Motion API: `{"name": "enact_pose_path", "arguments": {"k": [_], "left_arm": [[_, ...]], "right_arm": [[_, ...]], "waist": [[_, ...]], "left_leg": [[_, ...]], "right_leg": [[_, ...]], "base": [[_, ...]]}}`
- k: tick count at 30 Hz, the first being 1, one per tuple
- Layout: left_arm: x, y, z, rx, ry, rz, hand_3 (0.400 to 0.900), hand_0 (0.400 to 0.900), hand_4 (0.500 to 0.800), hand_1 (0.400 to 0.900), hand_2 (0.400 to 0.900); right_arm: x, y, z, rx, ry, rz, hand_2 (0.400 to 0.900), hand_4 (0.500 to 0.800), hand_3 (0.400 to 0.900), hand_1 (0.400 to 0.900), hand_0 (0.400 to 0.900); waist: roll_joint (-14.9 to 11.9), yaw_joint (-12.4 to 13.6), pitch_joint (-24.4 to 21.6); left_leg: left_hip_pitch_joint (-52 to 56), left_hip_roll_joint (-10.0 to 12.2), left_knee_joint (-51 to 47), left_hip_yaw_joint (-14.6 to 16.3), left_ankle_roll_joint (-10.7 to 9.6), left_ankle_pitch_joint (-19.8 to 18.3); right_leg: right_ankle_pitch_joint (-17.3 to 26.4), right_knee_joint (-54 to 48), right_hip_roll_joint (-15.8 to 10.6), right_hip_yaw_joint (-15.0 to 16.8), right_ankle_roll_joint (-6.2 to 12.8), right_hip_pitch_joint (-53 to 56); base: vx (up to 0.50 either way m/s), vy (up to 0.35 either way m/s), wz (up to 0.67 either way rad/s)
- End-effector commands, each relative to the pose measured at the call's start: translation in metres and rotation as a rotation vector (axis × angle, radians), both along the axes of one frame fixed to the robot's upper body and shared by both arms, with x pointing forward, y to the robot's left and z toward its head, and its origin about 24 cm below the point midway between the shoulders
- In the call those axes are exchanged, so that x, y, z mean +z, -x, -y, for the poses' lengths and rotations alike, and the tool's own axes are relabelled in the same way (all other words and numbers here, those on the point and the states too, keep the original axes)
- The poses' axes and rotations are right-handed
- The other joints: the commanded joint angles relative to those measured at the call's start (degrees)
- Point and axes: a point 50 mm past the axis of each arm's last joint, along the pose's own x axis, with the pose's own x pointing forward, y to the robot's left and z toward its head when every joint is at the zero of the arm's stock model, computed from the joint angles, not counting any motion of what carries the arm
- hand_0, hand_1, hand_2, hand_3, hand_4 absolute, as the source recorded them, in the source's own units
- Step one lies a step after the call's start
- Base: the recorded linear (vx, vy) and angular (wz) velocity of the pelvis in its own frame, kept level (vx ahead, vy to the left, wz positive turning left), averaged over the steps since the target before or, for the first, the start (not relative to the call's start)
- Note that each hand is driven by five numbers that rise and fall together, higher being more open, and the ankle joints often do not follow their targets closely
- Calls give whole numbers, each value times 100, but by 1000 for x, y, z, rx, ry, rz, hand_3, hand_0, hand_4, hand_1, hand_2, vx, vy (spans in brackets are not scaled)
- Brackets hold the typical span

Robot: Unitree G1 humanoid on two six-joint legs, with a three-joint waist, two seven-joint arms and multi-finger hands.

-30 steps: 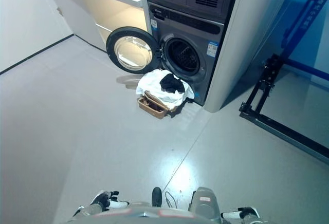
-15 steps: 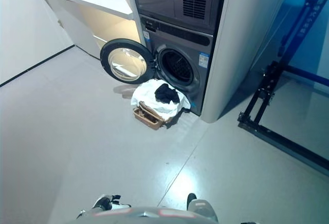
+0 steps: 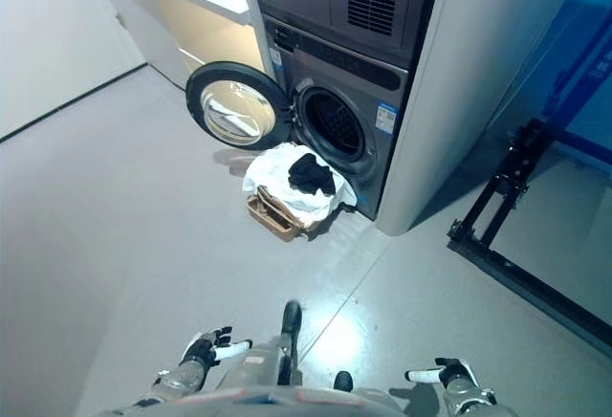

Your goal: Put the clothes in the basket into the washing machine.

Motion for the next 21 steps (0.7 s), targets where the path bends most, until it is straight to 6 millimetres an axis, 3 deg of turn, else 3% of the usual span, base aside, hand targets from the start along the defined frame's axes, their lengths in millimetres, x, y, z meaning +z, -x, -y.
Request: {"name": "enact_pose_path", "arguments": {"k": [1,3,4,5,6,7,9,11,12,13,15,17,19,21], "left_arm": [[-6,40,-20,31,-72,-123,900,900,800,900,900],[-6,40,-21,26,-74,-125,900,900,800,900,900],[-5,39,-21,20,-76,-126,900,900,800,900,900],[-5,38,-21,7,-77,-129,900,900,800,900,900],[-3,30,-23,0,-82,-105,900,900,800,900,900],[-3,30,-22,0,-82,-105,900,900,800,900,900],[1,15,-22,-2,-83,-49,900,900,800,900,900],[3,8,-24,-4,-90,-27,900,900,800,900,900],[7,-3,-25,-17,-100,16,900,900,800,900,900],[10,-7,-26,-15,-106,38,900,900,800,900,900],[11,-10,-28,1,-118,52,900,900,800,900,900],[10,-7,-30,31,-135,48,900,900,800,900,900],[8,0,-32,58,-164,17,900,900,800,900,900],[6,4,-32,77,-175,-4,900,900,800,900,900]], "right_arm": [[0,17,10,14,46,-33,900,800,900,900,900],[0,17,8,16,40,-33,900,800,900,900,900],[-1,18,7,13,35,-32,900,800,900,900,900],[0,18,9,-5,30,-29,900,800,900,900,900],[0,16,8,0,28,-21,900,800,900,900,900],[0,16,9,0,29,-21,900,800,900,900,900],[0,14,7,13,28,-21,900,800,900,900,900],[0,17,8,8,37,-31,900,800,900,900,900],[0,24,13,-13,60,-43,900,800,900,900,900],[1,26,15,-20,75,-48,900,800,900,900,900],[2,31,20,-41,101,-58,900,800,900,900,900],[3,31,23,-60,119,-56,900,800,900,900,900],[3,30,22,-75,128,-52,900,800,900,900,900],[4,29,22,-83,137,-49,900,800,900,900,900]], "waist": [[-60,183,-417],[-92,209,-466],[-136,218,-508],[-232,207,-562],[-156,112,-485],[-135,125,-501],[159,-58,-323],[248,-160,-205],[408,-227,-135],[376,-311,-72],[369,-347,-86],[258,-423,-104],[140,-494,-117],[115,-526,-112]], "left_leg": [[-206,-145,172,-139,309,653],[-132,-181,231,-140,336,731],[-88,-244,312,-110,423,680],[-104,-397,462,-17,529,567],[163,-410,462,-14,627,416],[141,-384,468,-10,623,417],[636,-339,398,-85,816,220],[839,-326,398,-124,887,129],[1080,-270,393,-184,938,-39],[1271,-347,341,-229,925,-123],[1435,-339,279,-243,860,-271],[1676,-386,114,-268,756,-413],[1874,-384,38,-325,669,-594],[1959,-333,30,-346,639,-673]], "right_leg": [[-265,1229,-83,432,931,343],[-224,1375,-153,457,991,368],[-39,1592,-235,468,1122,319],[695,2073,-404,498,1428,177],[1456,3174,-475,381,1693,-432],[1480,3161,-452,391,1691,-451],[2037,4495,-489,7,1669,-1101],[1969,4968,-521,-139,1569,-1405],[1625,4950,-800,-498,1388,-1868],[1301,4690,-1121,-738,1330,-2014],[1014,3781,-1384,-1186,1292,-2070],[1051,2546,-1336,-1394,1371,-2163],[1195,1520,-1166,-1283,1452,-2136],[1260,1416,-1080,-1109,1468,-2125]], "base": [[479,97,-83],[361,88,-50],[407,128,-44],[426,160,-38],[294,122,-29],[212,138,-25],[307,279,-6],[282,214,15],[314,110,22],[414,110,20],[346,-69,4],[356,-183,8],[337,-203,19],[266,-146,28]]}}
